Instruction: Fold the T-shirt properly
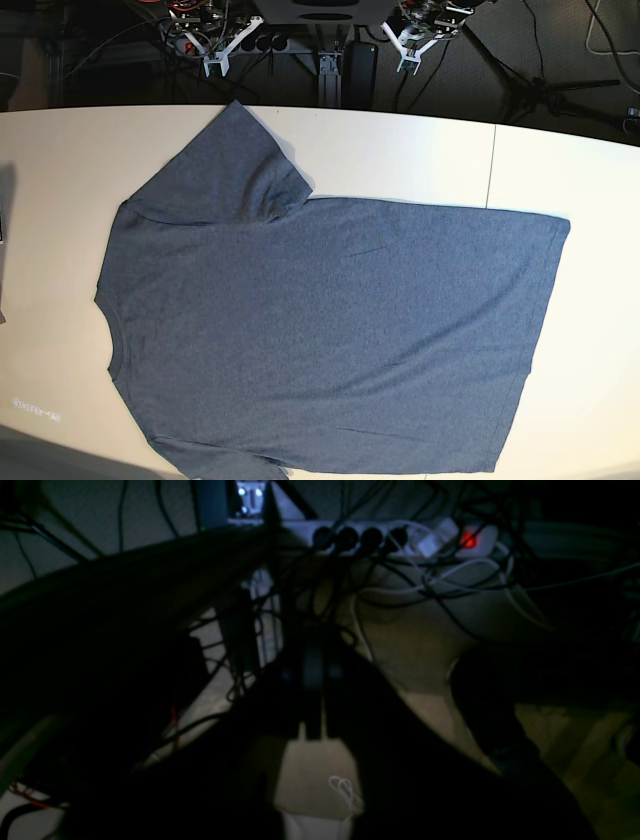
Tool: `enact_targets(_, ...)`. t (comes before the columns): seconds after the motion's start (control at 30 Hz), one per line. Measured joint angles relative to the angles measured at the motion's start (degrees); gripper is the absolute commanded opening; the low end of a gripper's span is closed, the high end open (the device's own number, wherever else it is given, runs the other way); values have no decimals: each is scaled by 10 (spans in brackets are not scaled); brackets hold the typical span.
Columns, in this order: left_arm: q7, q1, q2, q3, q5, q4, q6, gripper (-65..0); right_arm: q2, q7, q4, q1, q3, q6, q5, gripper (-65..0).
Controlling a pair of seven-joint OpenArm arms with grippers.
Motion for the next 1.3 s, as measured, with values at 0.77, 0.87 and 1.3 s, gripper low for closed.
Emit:
enact_targets(0.77,-26,0,2,0,-28,0,0,-641,0,0,0,0,0,8,0,-650)
enact_targets(0.87,-28,0,3,0,-28,0,0,-641,0,0,0,0,0,8,0,-650)
enact_targets(1.3,-35,2,2,0,-28,0,1,-641,0,0,0,-1,0,9,0,-650)
